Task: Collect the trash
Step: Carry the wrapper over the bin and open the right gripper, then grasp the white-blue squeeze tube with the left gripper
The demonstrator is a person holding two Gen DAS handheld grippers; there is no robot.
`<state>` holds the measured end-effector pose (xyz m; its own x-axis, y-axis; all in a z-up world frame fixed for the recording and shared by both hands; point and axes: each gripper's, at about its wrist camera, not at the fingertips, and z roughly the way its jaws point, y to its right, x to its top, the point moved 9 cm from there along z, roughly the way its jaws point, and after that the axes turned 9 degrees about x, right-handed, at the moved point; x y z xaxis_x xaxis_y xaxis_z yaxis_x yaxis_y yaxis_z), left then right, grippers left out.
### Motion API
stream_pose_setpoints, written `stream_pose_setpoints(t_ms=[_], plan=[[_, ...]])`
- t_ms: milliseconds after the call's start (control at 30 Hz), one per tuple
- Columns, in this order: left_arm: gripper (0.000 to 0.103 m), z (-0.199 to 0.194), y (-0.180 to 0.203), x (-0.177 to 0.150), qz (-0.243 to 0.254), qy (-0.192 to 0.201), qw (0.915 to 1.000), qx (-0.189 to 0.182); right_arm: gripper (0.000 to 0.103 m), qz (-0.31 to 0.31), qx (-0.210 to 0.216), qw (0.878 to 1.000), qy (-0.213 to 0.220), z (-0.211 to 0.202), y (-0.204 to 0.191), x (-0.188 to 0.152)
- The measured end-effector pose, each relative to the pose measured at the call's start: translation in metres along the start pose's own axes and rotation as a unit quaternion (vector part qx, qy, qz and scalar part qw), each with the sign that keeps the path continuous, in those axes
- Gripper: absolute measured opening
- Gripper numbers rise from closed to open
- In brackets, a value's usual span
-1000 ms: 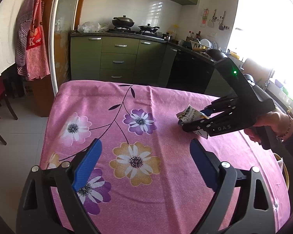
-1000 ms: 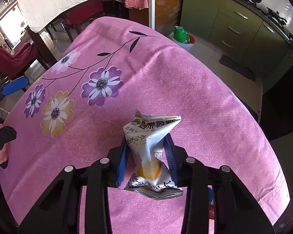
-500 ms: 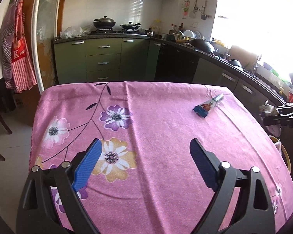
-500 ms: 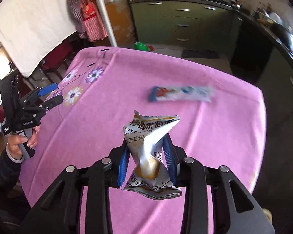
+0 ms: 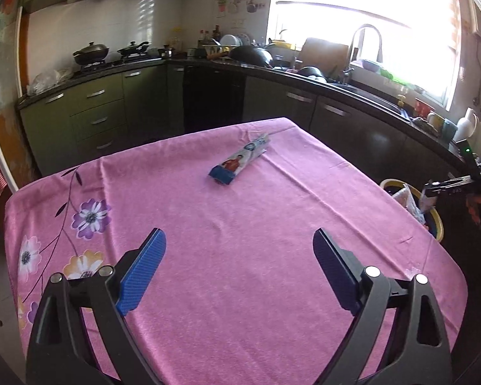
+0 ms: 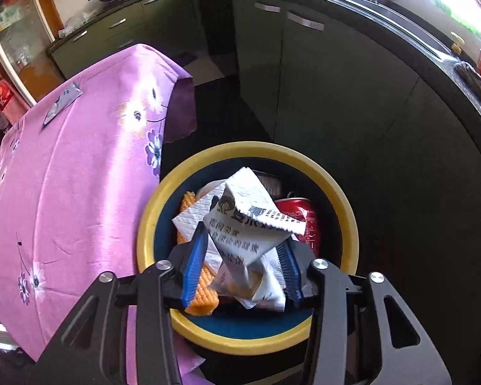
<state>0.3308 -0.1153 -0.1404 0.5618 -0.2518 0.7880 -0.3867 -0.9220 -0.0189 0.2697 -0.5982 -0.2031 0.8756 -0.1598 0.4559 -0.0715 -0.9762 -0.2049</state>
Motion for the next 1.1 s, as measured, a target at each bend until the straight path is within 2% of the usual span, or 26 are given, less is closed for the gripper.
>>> stream_pose_setpoints(t_ms=[167,367,567,633,733,900,1100], plan=[[0.092,0.006,0.033,0.026,0.048,0.005,0.9983,-0.034,0.058,0.009,0.005,1.0,0.022,-0.002,0.007,-0.003],[0.093,0.058,0.057,0.045,0.121,-0.017,0.9918,-0.035,0.059,0.008,0.01,0.998,0.053,-0.018,-0.002,-0.005],[0.093,0.124,0.055,0.058,0.14,-0.056,0.9875,-0.046,0.06,-0.003,0.03,0.995,0.09,-0.051,-0.024,-0.012],[0.093,0.143,0.052,0.062,0.137,-0.068,0.9869,-0.052,0.067,-0.013,0.046,0.994,0.103,-0.064,-0.04,-0.019],[0.093,0.171,0.047,0.066,0.134,-0.089,0.9849,-0.064,0.068,-0.033,0.067,0.991,0.11,-0.074,-0.066,-0.031],[0.093,0.199,0.045,0.066,0.141,-0.111,0.9805,-0.079,0.068,-0.056,0.086,0.989,0.103,-0.082,-0.1,-0.049],[0.093,0.215,0.04,0.064,0.14,-0.126,0.9779,-0.09,0.068,-0.059,0.101,0.987,0.111,-0.091,-0.12,-0.049]])
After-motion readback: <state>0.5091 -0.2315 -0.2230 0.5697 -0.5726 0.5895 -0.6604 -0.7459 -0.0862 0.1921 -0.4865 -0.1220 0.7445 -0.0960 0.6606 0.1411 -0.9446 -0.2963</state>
